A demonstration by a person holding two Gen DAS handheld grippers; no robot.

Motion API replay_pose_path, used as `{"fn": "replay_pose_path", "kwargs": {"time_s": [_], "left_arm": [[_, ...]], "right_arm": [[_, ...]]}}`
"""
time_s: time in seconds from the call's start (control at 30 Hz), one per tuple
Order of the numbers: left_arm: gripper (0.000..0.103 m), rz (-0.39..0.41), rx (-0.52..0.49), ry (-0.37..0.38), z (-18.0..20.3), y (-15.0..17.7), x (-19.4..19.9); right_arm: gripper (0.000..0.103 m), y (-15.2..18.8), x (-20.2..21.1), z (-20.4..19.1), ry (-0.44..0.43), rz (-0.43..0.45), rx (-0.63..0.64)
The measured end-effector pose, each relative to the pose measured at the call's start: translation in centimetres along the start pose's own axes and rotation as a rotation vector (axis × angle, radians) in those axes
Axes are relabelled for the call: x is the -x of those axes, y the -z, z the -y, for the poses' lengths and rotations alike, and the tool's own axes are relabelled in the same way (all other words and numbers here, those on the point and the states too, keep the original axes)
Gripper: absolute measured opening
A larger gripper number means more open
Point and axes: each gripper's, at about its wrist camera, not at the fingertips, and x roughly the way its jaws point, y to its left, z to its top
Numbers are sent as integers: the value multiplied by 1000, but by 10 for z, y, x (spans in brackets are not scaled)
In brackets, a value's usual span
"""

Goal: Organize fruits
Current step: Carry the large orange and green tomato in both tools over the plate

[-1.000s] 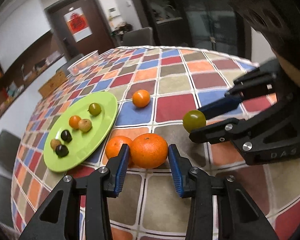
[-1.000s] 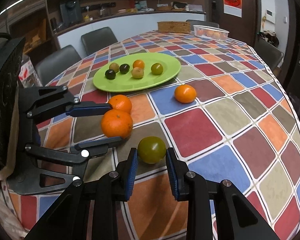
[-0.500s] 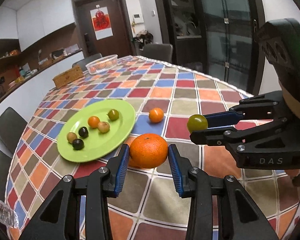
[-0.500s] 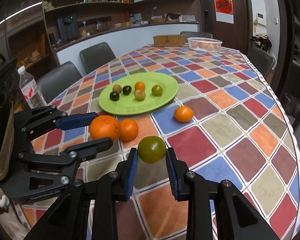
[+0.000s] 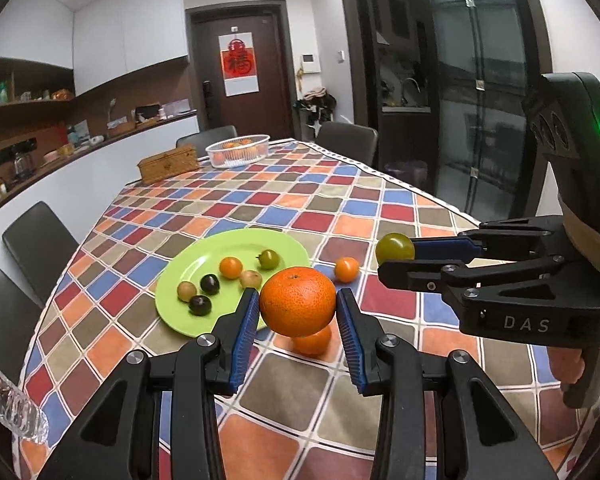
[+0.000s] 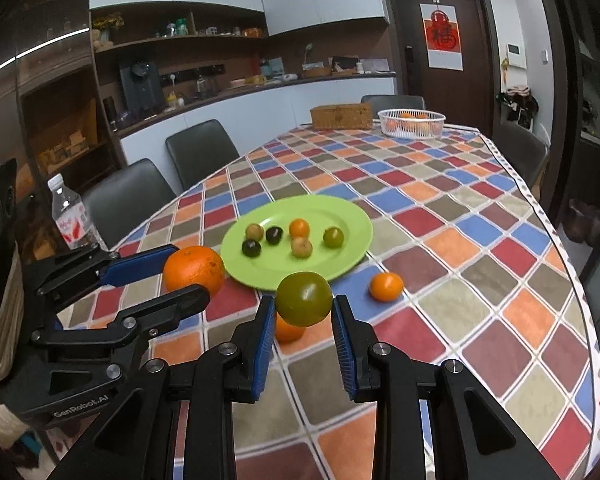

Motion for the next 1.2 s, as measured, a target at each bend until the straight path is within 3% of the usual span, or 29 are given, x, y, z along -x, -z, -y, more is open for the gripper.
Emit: {"fn": "replay_pose_path", "kwargs": {"time_s": [0.57, 1.2], "left_arm": [[39, -14, 102, -31, -46, -21, -30], [39, -152, 176, -27, -92, -21, -112]], "right_arm": [[30, -49, -44, -8, 2, 2, 36], [30, -73, -141, 13, 19, -182, 48]]}}
